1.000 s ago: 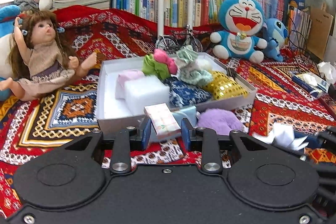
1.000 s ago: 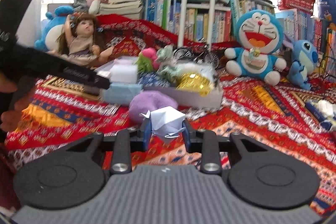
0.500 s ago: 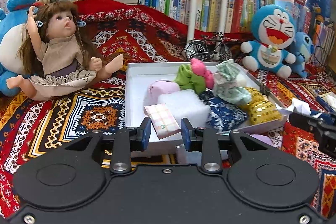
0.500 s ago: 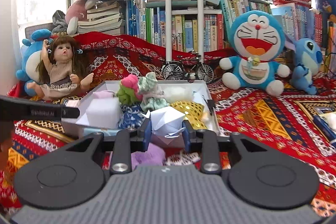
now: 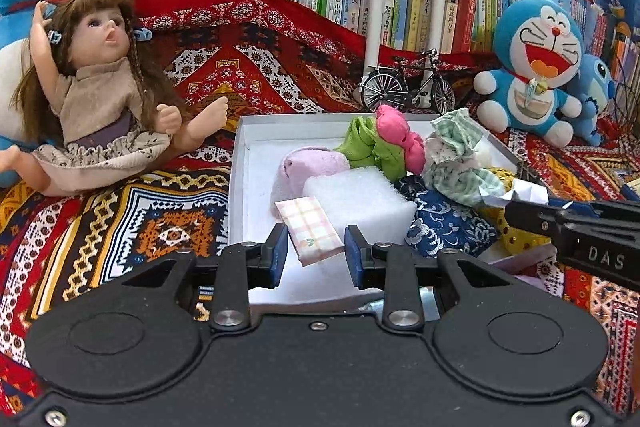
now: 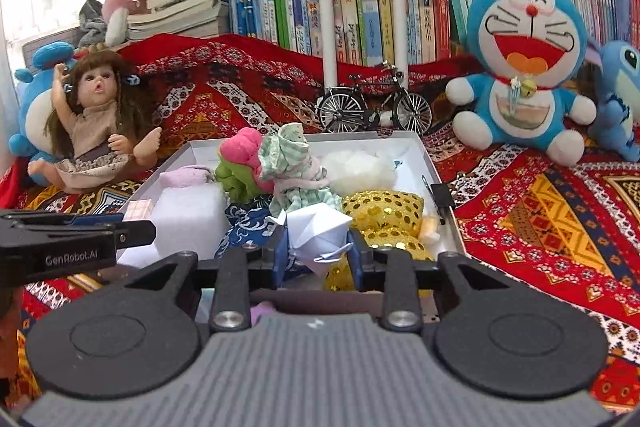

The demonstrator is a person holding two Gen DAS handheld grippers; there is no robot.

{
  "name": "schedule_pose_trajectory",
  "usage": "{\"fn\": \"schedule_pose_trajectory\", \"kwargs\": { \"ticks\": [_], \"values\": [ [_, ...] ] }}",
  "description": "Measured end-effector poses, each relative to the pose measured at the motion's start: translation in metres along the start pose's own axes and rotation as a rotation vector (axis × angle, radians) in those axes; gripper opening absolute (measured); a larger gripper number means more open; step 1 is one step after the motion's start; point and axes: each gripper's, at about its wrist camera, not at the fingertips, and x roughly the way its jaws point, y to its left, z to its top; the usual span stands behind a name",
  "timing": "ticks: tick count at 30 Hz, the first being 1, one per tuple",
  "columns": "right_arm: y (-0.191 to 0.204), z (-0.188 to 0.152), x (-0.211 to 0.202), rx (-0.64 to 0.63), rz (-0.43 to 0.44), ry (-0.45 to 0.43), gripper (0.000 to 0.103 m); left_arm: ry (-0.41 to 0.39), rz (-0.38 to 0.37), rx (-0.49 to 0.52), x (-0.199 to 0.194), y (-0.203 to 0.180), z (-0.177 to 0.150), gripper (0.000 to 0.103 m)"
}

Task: Organize soft objects
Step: 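Lower the packet and folded paper into the white box and open both tools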

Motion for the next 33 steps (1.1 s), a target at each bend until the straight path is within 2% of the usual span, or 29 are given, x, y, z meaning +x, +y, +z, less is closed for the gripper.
{"fn": "schedule_pose_trajectory", "kwargs": {
  "ticks": [7, 14, 16, 18, 26, 28, 33],
  "values": [
    [-0.001, 0.013, 0.023, 0.03, -0.005, 0.027, 0.036, 0.014, 0.012, -0.027, 0.015, -0.001, 0.011, 0.029],
    [-0.003, 0.01, 0.021, 0.044, 0.017, 0.031, 0.04, 0.032, 0.002, -0.026, 0.017, -0.002, 0.007, 0.031],
    [-0.004, 0.009, 0.017, 0.051, 0.027, 0.026, 0.042, 0.031, -0.004, -0.028, 0.015, -0.002, 0.006, 0.037],
    [-0.005, 0.009, 0.014, 0.059, 0.038, 0.02, 0.058, 0.027, -0.011, -0.024, 0.012, -0.003, 0.005, 0.041],
    [-0.004, 0.007, -0.009, 0.041, 0.061, -0.02, 0.071, -0.006, -0.034, -0.013, -0.011, -0.008, 0.004, 0.063],
    [-0.004, 0.004, -0.016, 0.03, 0.063, -0.031, 0.073, -0.011, -0.045, -0.016, -0.018, -0.008, 0.002, 0.071],
    [-0.005, -0.004, -0.033, 0.006, 0.068, -0.053, 0.078, -0.029, -0.07, -0.01, -0.035, -0.01, -0.004, 0.075]
  ]
}}
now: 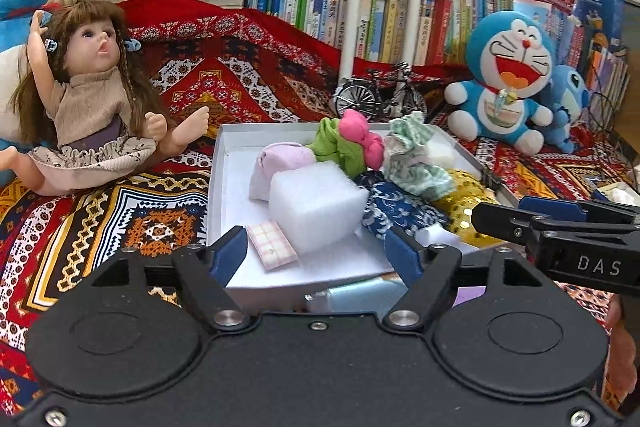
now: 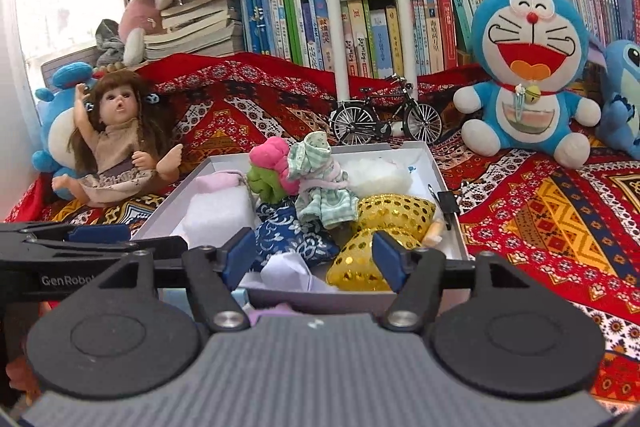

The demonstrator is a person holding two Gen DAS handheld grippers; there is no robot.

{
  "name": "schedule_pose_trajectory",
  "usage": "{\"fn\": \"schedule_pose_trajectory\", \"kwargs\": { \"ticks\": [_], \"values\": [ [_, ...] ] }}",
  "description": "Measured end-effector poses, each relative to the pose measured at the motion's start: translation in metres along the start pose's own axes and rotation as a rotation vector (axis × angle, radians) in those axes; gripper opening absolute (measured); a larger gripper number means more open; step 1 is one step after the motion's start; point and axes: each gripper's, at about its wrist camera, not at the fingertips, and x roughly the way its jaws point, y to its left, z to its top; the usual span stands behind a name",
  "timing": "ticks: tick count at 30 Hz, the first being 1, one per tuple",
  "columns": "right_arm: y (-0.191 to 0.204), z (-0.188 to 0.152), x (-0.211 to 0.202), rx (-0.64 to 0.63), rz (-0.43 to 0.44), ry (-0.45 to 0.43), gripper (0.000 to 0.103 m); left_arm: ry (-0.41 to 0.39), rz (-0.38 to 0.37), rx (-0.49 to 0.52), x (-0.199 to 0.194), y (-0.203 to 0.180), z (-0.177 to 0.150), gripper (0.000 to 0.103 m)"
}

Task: Organize soft objects
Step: 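Lower the packet and folded paper into the white box and open both tools, then grasp the wrapped blue mask with the left tool while the right tool grasps the lavender plush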

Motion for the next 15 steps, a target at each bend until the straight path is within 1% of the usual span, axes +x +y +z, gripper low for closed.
{"fn": "schedule_pose_trajectory", "kwargs": {
  "ticks": [8, 12, 15],
  "values": [
    [0.0, -0.019, -0.026, -0.082, -0.003, -0.016, 0.085, 0.014, -0.032, 0.007, -0.023, -0.004, -0.02, 0.077],
    [0.002, -0.031, -0.034, -0.127, 0.001, -0.008, 0.087, 0.051, -0.055, 0.002, -0.024, -0.004, -0.028, 0.075],
    [0.003, -0.04, -0.036, -0.145, 0.015, 0.011, 0.088, 0.063, -0.06, 0.006, -0.022, -0.006, -0.032, 0.075]
  ]
}}
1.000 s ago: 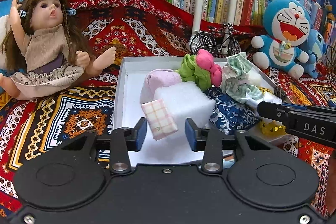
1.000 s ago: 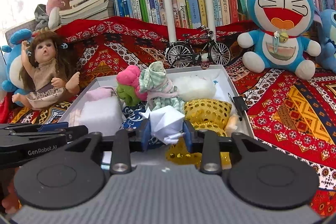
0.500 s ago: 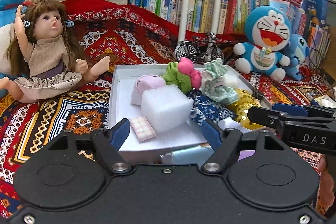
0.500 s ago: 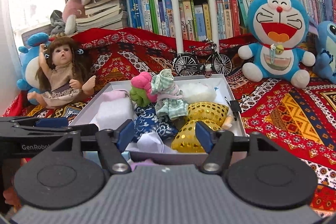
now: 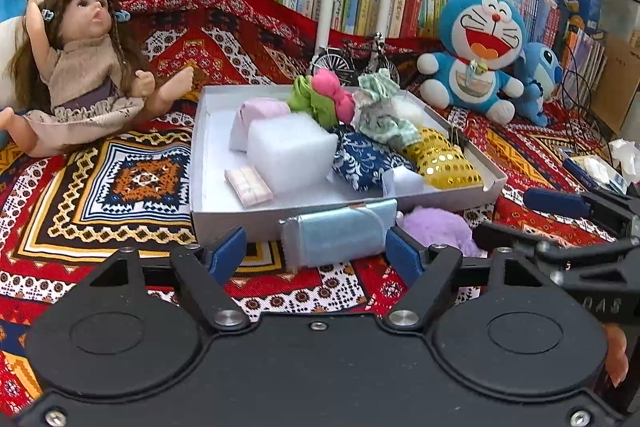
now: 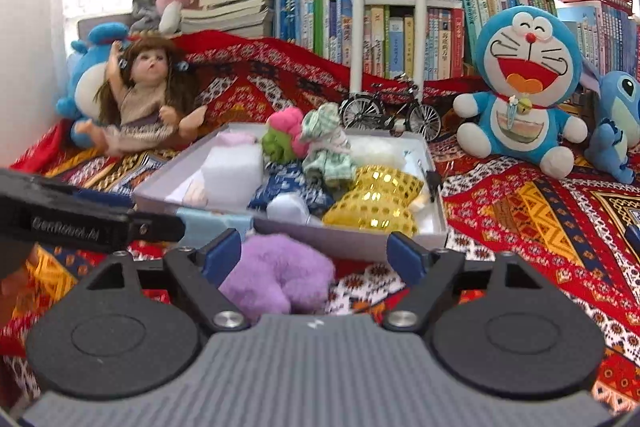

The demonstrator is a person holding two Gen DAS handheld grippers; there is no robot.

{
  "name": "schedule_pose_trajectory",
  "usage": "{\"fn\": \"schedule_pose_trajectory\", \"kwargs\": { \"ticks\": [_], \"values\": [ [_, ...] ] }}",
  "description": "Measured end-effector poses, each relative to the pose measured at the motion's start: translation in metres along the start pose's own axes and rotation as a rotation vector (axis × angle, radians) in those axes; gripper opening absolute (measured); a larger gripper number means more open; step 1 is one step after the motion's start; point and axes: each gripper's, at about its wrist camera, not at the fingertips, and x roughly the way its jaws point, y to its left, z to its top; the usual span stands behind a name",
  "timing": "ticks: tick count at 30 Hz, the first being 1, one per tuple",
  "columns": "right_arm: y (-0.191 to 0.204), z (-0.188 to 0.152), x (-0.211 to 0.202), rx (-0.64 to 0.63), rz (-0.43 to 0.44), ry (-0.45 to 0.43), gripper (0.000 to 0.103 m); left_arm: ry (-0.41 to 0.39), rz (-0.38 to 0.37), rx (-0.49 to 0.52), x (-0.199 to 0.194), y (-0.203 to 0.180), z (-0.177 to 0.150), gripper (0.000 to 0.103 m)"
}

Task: Organize soft objects
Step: 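Grasp the wrapped blue mask with the left tool while the right tool grasps the lavender plush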

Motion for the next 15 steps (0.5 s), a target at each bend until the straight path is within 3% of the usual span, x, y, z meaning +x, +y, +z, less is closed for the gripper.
{"fn": "schedule_pose_trajectory", "kwargs": {
  "ticks": [7, 11, 15],
  "values": [
    [0.01, -0.016, 0.009, -0.034, 0.02, 0.045, 0.09, 0.01, -0.008, -0.01, 0.01, -0.009, 0.001, 0.077],
    [0.013, -0.019, 0.016, -0.033, 0.038, 0.061, 0.099, 0.013, 0.003, -0.001, 0.019, -0.013, 0.003, 0.078],
    [0.016, -0.018, 0.021, -0.036, 0.046, 0.071, 0.1, 0.026, 0.012, -0.008, 0.028, -0.015, 0.004, 0.079]
  ]
}}
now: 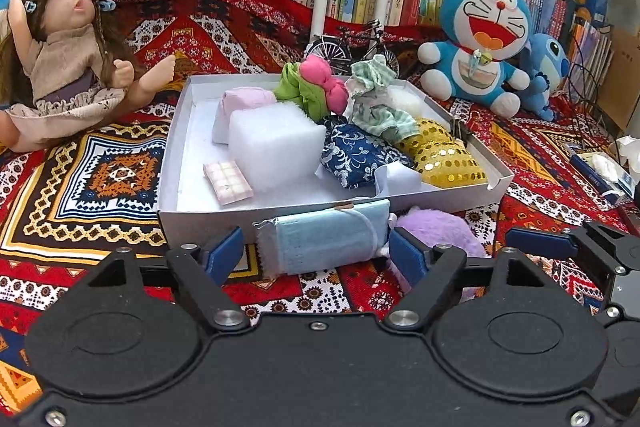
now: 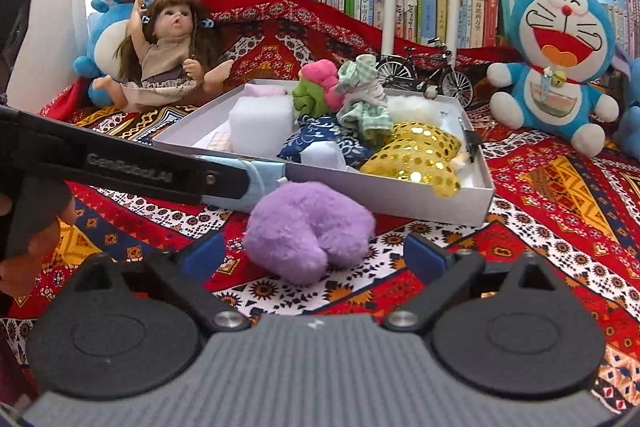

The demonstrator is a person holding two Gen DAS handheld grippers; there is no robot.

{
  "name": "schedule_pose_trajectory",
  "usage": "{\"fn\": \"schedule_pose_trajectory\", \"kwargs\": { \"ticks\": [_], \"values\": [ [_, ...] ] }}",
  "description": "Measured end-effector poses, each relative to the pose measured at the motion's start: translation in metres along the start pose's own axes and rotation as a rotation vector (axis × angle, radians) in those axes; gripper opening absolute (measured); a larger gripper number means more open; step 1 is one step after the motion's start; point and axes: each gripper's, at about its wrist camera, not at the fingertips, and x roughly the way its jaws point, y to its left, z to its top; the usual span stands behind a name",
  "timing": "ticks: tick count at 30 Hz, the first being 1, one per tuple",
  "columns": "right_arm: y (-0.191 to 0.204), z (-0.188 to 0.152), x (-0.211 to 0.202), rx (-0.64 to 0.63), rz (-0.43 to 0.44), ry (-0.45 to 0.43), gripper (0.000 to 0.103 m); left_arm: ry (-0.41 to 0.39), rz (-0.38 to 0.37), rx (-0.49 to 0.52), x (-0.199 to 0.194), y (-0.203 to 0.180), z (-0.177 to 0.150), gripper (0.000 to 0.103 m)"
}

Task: Organize soft objects
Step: 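Grasp the wrapped blue mask with the left tool while the right tool grasps the lavender plush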

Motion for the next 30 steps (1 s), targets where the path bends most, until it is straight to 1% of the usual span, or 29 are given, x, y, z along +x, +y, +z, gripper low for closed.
{"fn": "schedule_pose_trajectory", "kwargs": {
  "ticks": [12, 15, 17, 18, 19, 20, 21, 22, 23, 24, 25, 30],
  "values": [
    [0.002, 0.0, 0.013, 0.018, 0.01, 0.018, 0.101, 0.013, 0.003, -0.012, 0.016, -0.006, 0.003, 0.081],
    [0.002, 0.0, 0.014, 0.022, 0.012, 0.027, 0.101, 0.016, -0.001, -0.029, 0.018, -0.005, 0.003, 0.079],
    [0.001, 0.0, 0.016, 0.033, 0.013, 0.037, 0.101, 0.017, 0.005, -0.028, 0.019, -0.005, 0.002, 0.07],
    [0.0, 0.0, 0.016, 0.038, 0.012, 0.041, 0.101, 0.022, 0.012, -0.023, 0.02, -0.005, 0.001, 0.061],
    [-0.001, 0.0, 0.017, 0.043, 0.01, 0.045, 0.101, 0.03, 0.016, -0.016, 0.021, -0.006, 0.0, 0.058],
    [-0.001, 0.0, 0.018, 0.047, 0.009, 0.048, 0.101, 0.029, 0.016, -0.013, 0.021, -0.006, -0.001, 0.057],
    [-0.002, 0.0, 0.018, 0.052, 0.008, 0.05, 0.101, 0.025, 0.017, -0.013, 0.02, -0.006, -0.001, 0.054],
    [-0.002, 0.0, 0.018, 0.055, 0.008, 0.051, 0.101, 0.022, 0.019, -0.012, 0.019, -0.006, -0.002, 0.048],
    [-0.003, 0.0, 0.018, 0.059, 0.007, 0.052, 0.101, 0.02, 0.02, -0.01, 0.018, -0.006, -0.003, 0.046],
    [-0.004, 0.0, 0.019, 0.063, 0.007, 0.054, 0.101, 0.017, 0.021, -0.006, 0.017, -0.006, -0.003, 0.042],
    [-0.004, 0.0, 0.019, 0.067, 0.006, 0.056, 0.101, 0.016, 0.02, -0.001, 0.015, -0.006, -0.003, 0.036],
    [-0.005, 0.0, 0.021, 0.079, 0.0, 0.064, 0.101, 0.013, 0.029, 0.009, 0.008, -0.005, -0.005, 0.017]
  ]
}}
